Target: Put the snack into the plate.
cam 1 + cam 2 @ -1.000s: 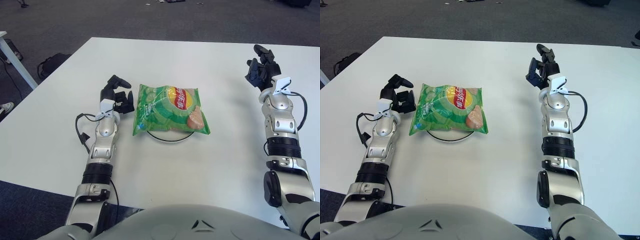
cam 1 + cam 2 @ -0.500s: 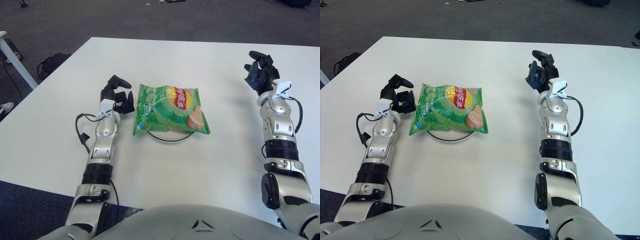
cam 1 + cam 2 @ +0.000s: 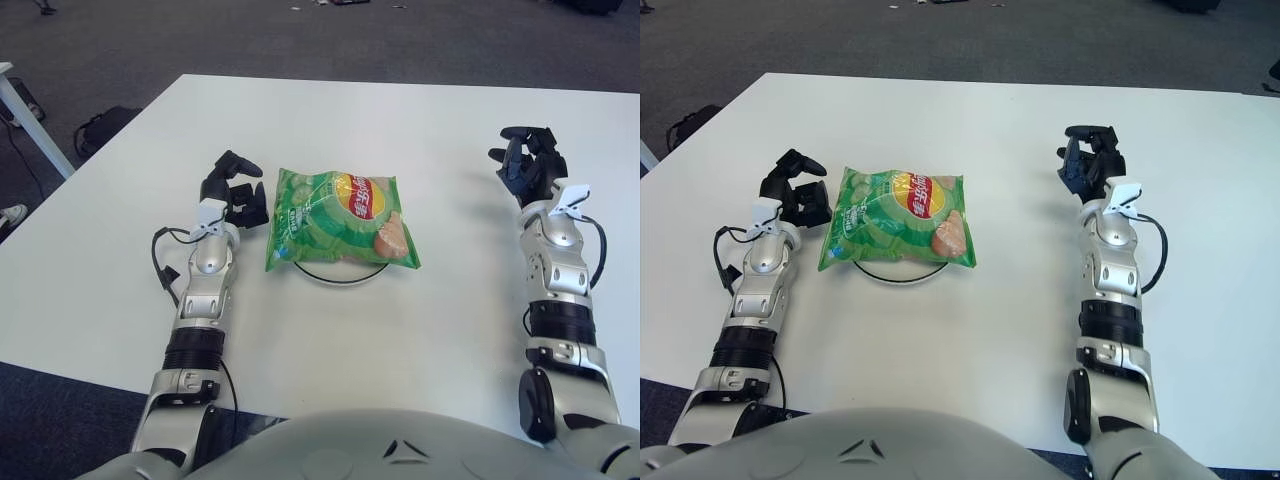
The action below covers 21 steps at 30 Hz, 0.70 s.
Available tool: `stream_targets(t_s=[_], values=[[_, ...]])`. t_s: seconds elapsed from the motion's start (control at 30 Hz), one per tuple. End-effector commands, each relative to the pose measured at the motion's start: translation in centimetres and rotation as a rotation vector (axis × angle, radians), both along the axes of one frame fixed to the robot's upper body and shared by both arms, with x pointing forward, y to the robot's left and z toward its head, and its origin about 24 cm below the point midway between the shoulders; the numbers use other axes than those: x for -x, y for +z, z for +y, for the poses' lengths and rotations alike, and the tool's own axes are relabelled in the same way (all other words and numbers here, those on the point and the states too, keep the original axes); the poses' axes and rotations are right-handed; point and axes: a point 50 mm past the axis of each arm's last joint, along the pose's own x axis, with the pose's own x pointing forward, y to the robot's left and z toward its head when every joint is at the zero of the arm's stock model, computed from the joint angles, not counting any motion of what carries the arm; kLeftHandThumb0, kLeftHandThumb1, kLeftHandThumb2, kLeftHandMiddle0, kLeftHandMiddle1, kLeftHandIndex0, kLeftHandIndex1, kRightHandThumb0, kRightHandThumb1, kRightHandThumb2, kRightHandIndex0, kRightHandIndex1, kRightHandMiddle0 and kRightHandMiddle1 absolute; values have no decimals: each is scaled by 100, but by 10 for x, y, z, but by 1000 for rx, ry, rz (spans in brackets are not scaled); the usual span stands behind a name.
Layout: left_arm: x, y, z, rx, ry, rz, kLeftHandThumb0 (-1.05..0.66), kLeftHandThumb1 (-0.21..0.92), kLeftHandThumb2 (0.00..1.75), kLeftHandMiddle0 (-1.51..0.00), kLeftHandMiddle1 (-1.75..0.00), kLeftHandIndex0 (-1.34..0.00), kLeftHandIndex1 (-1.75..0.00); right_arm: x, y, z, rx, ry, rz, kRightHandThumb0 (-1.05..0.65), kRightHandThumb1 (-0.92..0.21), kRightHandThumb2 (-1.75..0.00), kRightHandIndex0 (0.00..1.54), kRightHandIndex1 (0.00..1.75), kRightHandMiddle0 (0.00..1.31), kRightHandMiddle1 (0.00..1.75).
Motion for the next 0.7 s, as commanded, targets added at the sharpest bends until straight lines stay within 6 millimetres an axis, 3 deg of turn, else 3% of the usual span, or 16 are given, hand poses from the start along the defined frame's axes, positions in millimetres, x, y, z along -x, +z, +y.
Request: stream_targets(t_s=[0.0,0.03,0.1,0.2,0.4,0.67], values=[[18,-31,1,47,13,102,-48,32,131,-129,-175,-60,-175,3,0,3,-4,3,18,-40,-63,-92,39,153,37,174],[18,-31,1,54,15,97,-48,32,131,-129,-175,-60,-175,4,-2,3,-5,5,26,-40,-62,-93,40,154,38,175],[19,-31,1,68,18,89,-47,33,130,-128,-175,-60,-175,7,-4,3,-8,10,39,-21,-53,-101,48,149,42,175],[19,-30,1,80,22,81,-47,34,130,-127,-175,-59,-175,9,-7,3,-14,16,52,-7,-42,-111,56,147,48,175],[20,-28,2,76,33,72,-47,34,129,-125,-175,-59,-175,18,-20,4,-32,25,90,-2,-33,-122,61,147,53,175],[21,-27,2,75,31,68,-48,30,133,-125,-175,-62,-175,25,-31,5,-48,18,116,-1,-29,-126,64,147,55,175]])
